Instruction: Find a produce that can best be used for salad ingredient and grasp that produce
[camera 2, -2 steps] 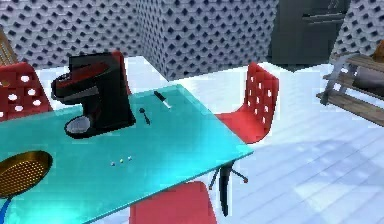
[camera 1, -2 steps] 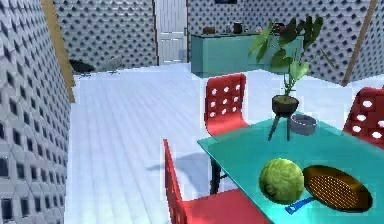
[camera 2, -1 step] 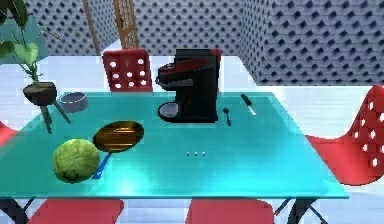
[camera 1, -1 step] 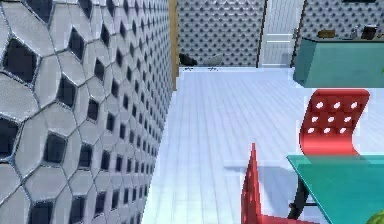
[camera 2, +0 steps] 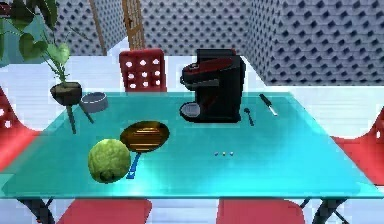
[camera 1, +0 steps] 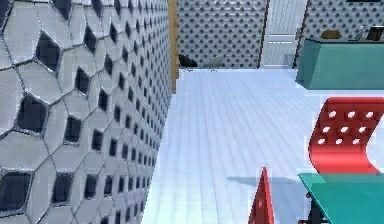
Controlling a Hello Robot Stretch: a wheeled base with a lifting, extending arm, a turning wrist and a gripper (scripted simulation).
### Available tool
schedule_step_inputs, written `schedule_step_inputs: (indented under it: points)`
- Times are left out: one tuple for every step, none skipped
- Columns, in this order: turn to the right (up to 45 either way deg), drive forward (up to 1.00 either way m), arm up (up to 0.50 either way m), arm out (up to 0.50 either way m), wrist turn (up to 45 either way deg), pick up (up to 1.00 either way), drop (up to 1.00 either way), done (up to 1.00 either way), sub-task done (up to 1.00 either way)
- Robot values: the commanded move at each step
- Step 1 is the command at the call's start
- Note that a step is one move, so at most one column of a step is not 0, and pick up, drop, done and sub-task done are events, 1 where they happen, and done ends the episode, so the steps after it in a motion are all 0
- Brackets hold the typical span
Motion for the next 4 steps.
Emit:
schedule_step_inputs:
  points:
    - [-21.0, 0.00, 0.00, 0.00, 0.0, 0.00, 0.00, 0.00, 0.00]
    - [0.0, 0.00, 0.50, 0.00, 0.0, 0.00, 0.00, 0.00, 0.00]
    - [0.0, 0.00, 0.36, 0.00, 0.0, 0.00, 0.00, 0.00, 0.00]
    - [0.0, 0.00, 0.00, 0.34, 0.0, 0.00, 0.00, 0.00, 0.00]
